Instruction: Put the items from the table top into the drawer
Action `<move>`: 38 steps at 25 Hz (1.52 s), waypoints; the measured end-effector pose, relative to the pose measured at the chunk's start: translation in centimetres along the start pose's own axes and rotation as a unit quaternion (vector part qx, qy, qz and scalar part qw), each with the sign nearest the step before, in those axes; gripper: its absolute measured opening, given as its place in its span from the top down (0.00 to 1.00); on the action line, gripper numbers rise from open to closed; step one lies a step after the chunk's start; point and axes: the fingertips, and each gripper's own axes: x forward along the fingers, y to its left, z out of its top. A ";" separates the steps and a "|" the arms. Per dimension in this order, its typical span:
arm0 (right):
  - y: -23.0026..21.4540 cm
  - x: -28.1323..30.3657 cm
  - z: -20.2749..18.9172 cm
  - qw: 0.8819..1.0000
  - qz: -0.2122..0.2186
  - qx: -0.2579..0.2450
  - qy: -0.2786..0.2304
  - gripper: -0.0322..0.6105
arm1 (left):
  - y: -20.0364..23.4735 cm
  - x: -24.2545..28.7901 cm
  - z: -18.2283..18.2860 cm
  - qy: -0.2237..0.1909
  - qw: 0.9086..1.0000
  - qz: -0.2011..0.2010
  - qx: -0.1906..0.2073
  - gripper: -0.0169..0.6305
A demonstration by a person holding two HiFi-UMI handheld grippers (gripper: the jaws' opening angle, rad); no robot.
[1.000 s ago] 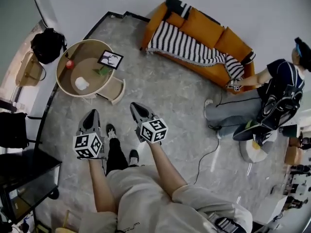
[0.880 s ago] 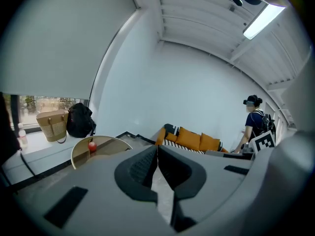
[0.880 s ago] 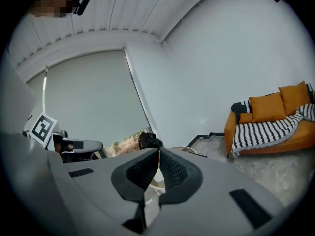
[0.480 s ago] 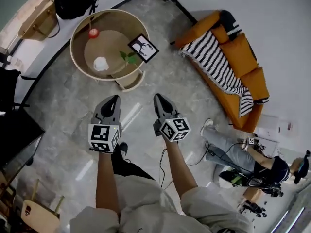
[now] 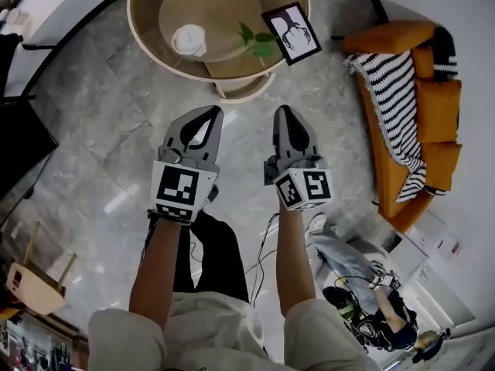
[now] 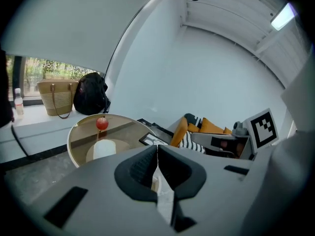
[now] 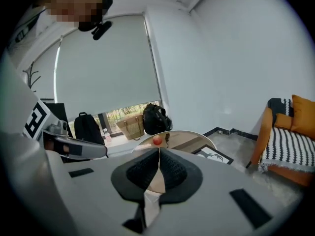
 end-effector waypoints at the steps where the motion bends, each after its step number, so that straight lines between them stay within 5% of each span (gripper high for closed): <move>1: -0.7 0.6 -0.8 1.000 0.001 -0.007 -0.002 0.89 | 0.3 0.6 -0.9 -0.002 1.000 0.006 0.004 0.94; 10: -3.9 5.1 -8.6 0.998 0.027 -0.041 -0.049 0.89 | 1.8 7.7 -8.3 -0.067 0.996 0.056 0.022 0.94; 15: -6.2 7.8 -12.7 0.995 0.041 -0.056 -0.076 0.89 | 2.2 12.1 -12.9 -0.041 0.996 0.061 0.045 0.94; 21: -7.3 10.7 -16.0 0.989 0.066 -0.068 -0.114 0.89 | 3.4 14.5 -15.4 -0.067 0.992 0.063 0.090 0.94; 26: -4.1 12.4 -17.0 0.967 0.170 -0.059 -0.178 0.89 | 5.1 14.0 -15.4 -0.131 0.968 0.107 0.186 0.94; 35: 0.5 14.3 -16.3 0.948 0.199 -0.157 -0.193 0.87 | 6.8 9.1 -13.7 -0.169 0.967 0.095 0.168 0.94; 38: 2.4 15.9 -15.8 0.950 0.211 -0.163 -0.165 0.70 | 8.0 7.6 -13.5 -0.179 0.969 0.100 0.141 0.94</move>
